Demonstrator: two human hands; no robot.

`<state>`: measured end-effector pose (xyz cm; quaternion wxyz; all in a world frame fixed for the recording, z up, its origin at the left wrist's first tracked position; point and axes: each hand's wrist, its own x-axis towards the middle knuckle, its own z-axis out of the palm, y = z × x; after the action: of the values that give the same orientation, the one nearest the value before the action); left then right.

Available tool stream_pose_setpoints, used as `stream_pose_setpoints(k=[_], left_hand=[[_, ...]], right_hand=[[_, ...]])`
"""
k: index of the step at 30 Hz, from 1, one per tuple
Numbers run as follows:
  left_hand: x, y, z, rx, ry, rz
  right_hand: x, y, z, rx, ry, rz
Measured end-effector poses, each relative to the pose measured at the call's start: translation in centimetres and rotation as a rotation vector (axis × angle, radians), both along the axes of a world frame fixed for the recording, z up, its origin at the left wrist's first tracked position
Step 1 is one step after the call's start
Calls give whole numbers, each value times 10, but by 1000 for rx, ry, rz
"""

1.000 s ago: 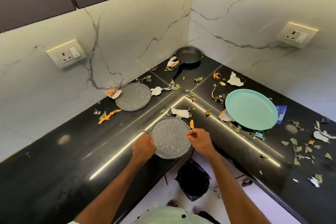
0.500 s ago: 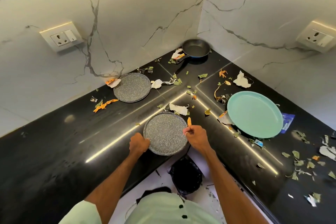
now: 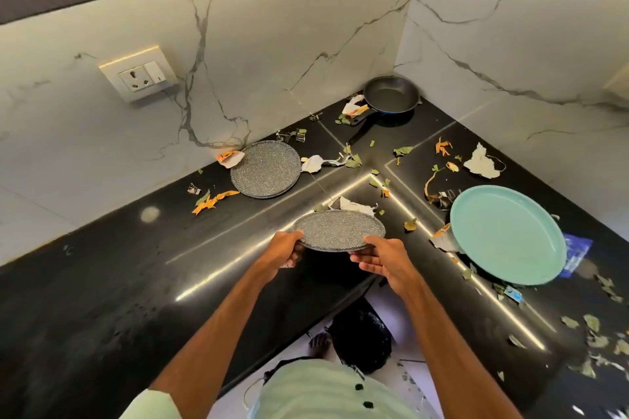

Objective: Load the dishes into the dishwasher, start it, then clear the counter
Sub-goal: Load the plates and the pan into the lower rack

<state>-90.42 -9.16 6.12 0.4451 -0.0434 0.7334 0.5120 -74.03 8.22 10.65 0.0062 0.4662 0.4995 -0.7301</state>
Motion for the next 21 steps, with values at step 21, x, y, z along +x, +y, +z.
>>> stream_pose_setpoints(k=[21], left_hand=[[-107, 26, -61, -618, 1116, -708]], right_hand=[[-12, -24, 7, -86, 9, -338]])
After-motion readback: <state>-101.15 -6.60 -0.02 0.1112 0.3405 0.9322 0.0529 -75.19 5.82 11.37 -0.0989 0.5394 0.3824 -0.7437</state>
